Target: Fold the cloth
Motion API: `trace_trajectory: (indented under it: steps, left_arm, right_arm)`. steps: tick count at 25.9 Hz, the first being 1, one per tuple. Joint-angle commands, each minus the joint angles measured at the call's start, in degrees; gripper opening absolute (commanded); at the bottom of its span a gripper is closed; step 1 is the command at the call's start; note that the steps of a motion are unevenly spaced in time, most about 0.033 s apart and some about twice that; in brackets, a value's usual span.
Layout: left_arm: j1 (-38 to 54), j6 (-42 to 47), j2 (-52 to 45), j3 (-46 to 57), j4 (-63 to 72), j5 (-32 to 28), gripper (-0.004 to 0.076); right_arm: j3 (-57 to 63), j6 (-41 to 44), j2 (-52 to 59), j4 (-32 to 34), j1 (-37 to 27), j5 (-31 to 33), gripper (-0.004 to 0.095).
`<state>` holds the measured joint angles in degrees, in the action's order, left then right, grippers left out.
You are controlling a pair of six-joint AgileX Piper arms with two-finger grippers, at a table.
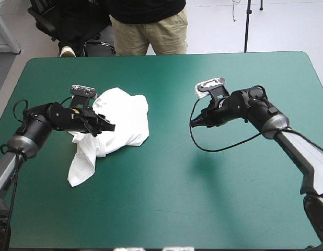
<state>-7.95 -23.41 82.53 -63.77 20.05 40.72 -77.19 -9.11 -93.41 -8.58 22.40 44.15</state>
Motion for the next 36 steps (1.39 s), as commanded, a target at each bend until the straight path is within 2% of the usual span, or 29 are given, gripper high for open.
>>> trace_trajectory:
  steps: [1,9,13,16,27,32,36]
  left_arm:
    - [-0.08,5.11,-1.73,-5.08,-1.95,-1.72,0.0447]
    - [-0.08,6.46,0.59,-10.34,-2.22,1.79,0.045]
    - [-0.08,6.46,1.4,-10.34,-2.22,3.18,0.045]
    - [-0.08,6.2,1.53,-10.34,-2.22,3.07,0.045]
    - [-0.08,3.76,1.53,-10.34,-0.71,2.25,0.045]
    - [-0.19,2.94,1.53,-10.34,-0.71,1.87,0.045]
    - [-0.19,0.94,1.63,-10.34,-0.56,1.16,0.045]
  right_arm:
    - [-1.91,-0.44,2.42,-0.17,0.06,-2.09,0.0299]
    - [-1.91,-0.65,2.42,-0.75,0.06,-2.88,0.03]
    - [-2.01,-5.2,2.39,-4.73,0.06,-5.05,0.0333]
    - [-3.13,-5.51,5.9,-6.48,0.06,-1.14,0.0333]
    - [-2.6,4.77,37.53,8.58,0.06,10.32,0.0334]
    - [6.21,7.82,53.22,13.34,0.06,9.88,0.0334]
    - [23.65,9.47,65.23,13.75,0.06,4.25,0.0334]
